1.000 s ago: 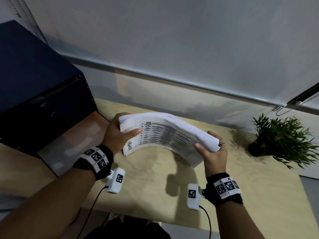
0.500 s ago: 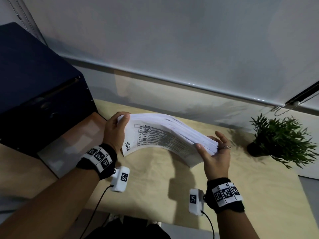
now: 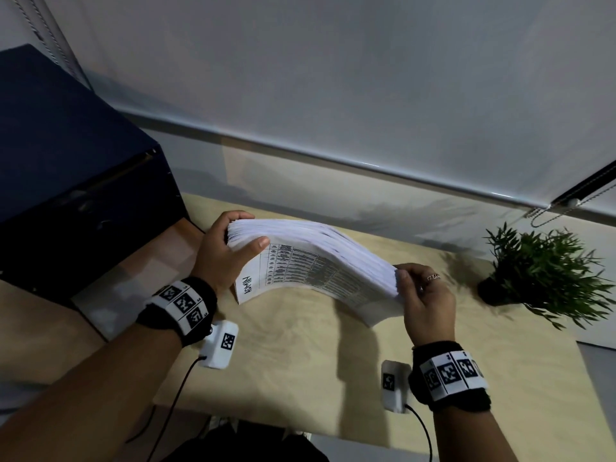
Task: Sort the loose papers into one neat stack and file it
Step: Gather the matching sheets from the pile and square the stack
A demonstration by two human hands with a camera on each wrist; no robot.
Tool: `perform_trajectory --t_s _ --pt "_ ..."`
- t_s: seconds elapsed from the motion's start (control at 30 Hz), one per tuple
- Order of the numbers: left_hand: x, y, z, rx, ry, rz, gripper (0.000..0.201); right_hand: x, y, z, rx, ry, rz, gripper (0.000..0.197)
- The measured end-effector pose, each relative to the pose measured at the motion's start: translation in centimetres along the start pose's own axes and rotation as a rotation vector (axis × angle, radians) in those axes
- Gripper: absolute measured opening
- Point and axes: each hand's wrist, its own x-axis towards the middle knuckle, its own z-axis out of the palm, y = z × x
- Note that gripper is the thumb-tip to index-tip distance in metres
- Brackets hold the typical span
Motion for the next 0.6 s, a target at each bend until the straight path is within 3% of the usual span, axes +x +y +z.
perform_trajectory --t_s 0.2,0.4,0.6 --pt "0.0 0.4 0.2 0.028 0.0 0.004 0.056 0.3 -1.2 -0.2 -0.193 0.016 -0.134 0.012" --pt "0.1 0.3 0.1 0.058 -0.005 -0.001 0.056 -0.2 -1.2 -0.4 -0.544 -0.088 -0.315 0.047" --pt "0.2 0.2 0.1 0.098 -0.005 -0.016 0.051 -1.3 -2.5 -0.1 -0.957 -0.212 -0.235 0.102"
